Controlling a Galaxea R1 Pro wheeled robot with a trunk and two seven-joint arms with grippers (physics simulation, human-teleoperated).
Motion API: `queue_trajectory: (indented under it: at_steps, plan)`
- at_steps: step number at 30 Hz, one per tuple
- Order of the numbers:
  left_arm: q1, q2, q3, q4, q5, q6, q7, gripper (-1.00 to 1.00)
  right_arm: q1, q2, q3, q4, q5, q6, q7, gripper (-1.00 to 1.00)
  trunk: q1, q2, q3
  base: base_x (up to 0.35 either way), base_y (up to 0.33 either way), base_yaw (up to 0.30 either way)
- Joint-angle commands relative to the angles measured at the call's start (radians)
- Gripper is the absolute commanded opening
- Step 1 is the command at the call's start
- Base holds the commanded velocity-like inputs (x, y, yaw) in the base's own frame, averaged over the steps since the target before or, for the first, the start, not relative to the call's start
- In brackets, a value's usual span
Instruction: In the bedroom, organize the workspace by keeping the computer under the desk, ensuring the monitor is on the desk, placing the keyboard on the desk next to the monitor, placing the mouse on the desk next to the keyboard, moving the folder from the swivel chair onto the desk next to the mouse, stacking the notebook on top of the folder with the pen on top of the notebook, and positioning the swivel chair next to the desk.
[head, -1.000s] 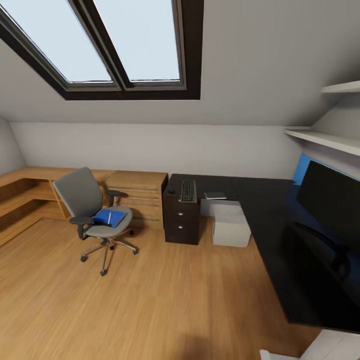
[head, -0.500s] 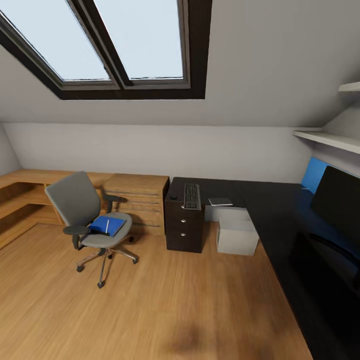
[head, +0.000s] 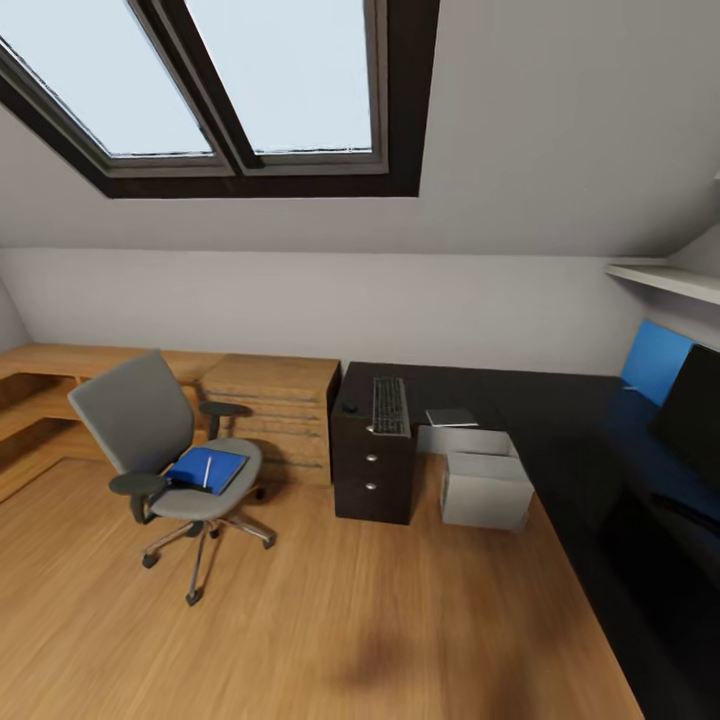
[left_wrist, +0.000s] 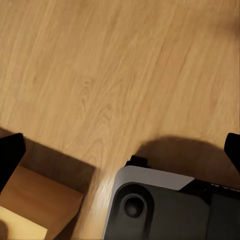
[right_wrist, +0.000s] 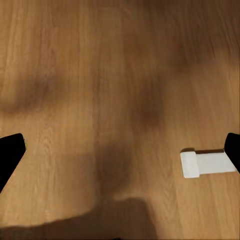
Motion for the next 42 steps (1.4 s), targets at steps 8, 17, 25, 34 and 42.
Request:
queue_trajectory:
  at_steps: [8, 17, 25, 34, 42]
  plan:
    - [-0.001, 0.001, -0.008, 0.000, 0.011, -0.005, 0.005, 1.00, -0.001, -0.016, -0.011, -0.031, -0.008, -0.010, 0.064, 1.00, 0.001, -0.002, -0.002, 0.329, 0.002, 0.000]
    - [-0.001, 0.001, -0.008, 0.002, 0.012, -0.005, 0.004, 1.00, -0.001, -0.021, -0.013, -0.035, -0.010, -0.011, 0.067, 1.00, 0.001, -0.002, -0.002, 0.329, 0.000, 0.000]
    - [-0.001, 0.001, -0.008, 0.002, 0.012, -0.005, 0.004, 1.00, -0.001, -0.026, -0.011, -0.054, -0.007, -0.011, 0.067, 1.00, 0.001, -0.002, -0.002, 0.329, 0.000, 0.000]
    - [-0.001, 0.001, -0.008, 0.001, 0.012, -0.018, 0.004, 1.00, -0.001, -0.025, -0.003, -0.069, -0.001, -0.047, 0.070, 1.00, 0.001, -0.002, -0.002, 0.259, 0.000, 0.000]
    - [-0.001, 0.001, -0.008, 0.002, 0.014, -0.116, 0.004, 1.00, -0.001, -0.025, -0.002, -0.068, -0.001, -0.074, 0.070, 1.00, 0.001, -0.002, -0.002, 0.085, 0.059, -0.088]
